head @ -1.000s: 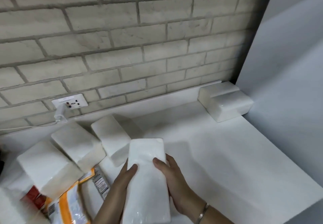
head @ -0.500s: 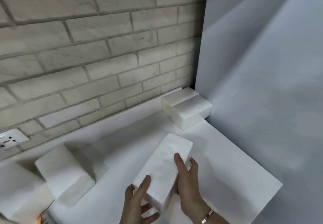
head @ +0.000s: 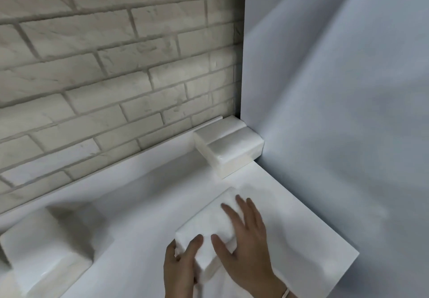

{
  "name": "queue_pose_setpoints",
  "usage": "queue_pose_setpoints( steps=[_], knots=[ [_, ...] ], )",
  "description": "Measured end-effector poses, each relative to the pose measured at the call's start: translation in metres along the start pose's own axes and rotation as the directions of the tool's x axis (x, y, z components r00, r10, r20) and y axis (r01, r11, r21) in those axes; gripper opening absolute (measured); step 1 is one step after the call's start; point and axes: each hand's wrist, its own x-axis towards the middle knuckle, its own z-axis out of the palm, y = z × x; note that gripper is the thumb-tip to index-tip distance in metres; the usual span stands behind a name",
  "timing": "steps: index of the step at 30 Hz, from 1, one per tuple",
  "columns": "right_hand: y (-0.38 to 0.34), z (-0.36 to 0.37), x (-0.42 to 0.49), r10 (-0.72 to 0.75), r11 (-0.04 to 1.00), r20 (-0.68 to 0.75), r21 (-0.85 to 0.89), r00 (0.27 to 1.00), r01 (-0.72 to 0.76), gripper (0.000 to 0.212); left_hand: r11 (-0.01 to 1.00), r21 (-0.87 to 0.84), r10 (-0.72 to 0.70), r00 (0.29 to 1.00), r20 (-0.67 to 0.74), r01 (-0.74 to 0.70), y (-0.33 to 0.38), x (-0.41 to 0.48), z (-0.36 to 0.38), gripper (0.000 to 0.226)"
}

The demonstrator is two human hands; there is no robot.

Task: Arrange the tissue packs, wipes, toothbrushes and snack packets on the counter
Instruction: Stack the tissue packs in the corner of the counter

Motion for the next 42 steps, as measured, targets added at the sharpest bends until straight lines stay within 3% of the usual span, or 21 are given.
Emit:
queue_pose_setpoints(
  steps=[2,5,9,12,14,19,24,31,37,42],
  knots=[
    [0.01,0.008,-0.006,-0.056,0.99,0.096,-0.127,0.994,0.068,0.055,0.999,-0.02,0.025,0.999,-0.039,-0.026,-0.005,0.002,0.004,0.087],
    [0.014,0.017,-0.012,-0.05,0.971,0.176,-0.223,0.983,0.089,0.054,0.998,-0.038,0.046,0.994,-0.1,-0.05,-0.009,0.005,0.012,0.06],
    [0.008,0.02,-0.011,-0.086,0.947,0.159,-0.294,0.984,0.13,0.055,0.993,0.015,0.116,0.978,-0.174,-0.115,-0.016,0.005,0.02,0.067],
    [0.005,0.021,-0.009,-0.12,0.947,0.149,-0.279,0.981,0.158,0.053,0.989,-0.058,0.12,0.971,-0.204,-0.135,-0.017,0.009,0.024,0.044],
    [0.006,0.022,-0.006,-0.113,0.949,0.166,-0.274,0.98,0.156,0.051,0.987,-0.096,0.108,0.975,-0.195,-0.129,-0.019,0.016,0.028,0.035],
    [0.016,0.016,0.016,-0.012,0.954,0.264,-0.286,0.964,0.09,0.05,0.984,-0.117,0.113,0.981,-0.156,-0.132,-0.016,0.026,0.048,0.04],
    [0.031,0.004,0.045,0.07,0.968,0.321,-0.251,0.945,0.013,0.059,0.982,-0.066,0.172,0.983,-0.065,-0.176,-0.009,0.038,0.076,0.027],
    [0.062,-0.007,0.091,0.149,0.966,0.358,-0.251,0.922,-0.058,0.066,0.979,-0.007,0.203,0.978,0.045,-0.203,0.0,0.073,0.119,0.041],
    [0.083,-0.017,0.131,0.204,0.973,0.366,-0.175,0.908,-0.148,0.058,0.996,0.033,0.075,0.976,0.204,-0.084,0.02,0.096,0.149,0.073],
    [0.099,-0.022,0.15,0.219,0.974,0.346,-0.124,0.912,-0.187,0.056,0.996,0.057,0.055,0.957,0.285,-0.075,0.027,0.111,0.169,0.078]
  ],
)
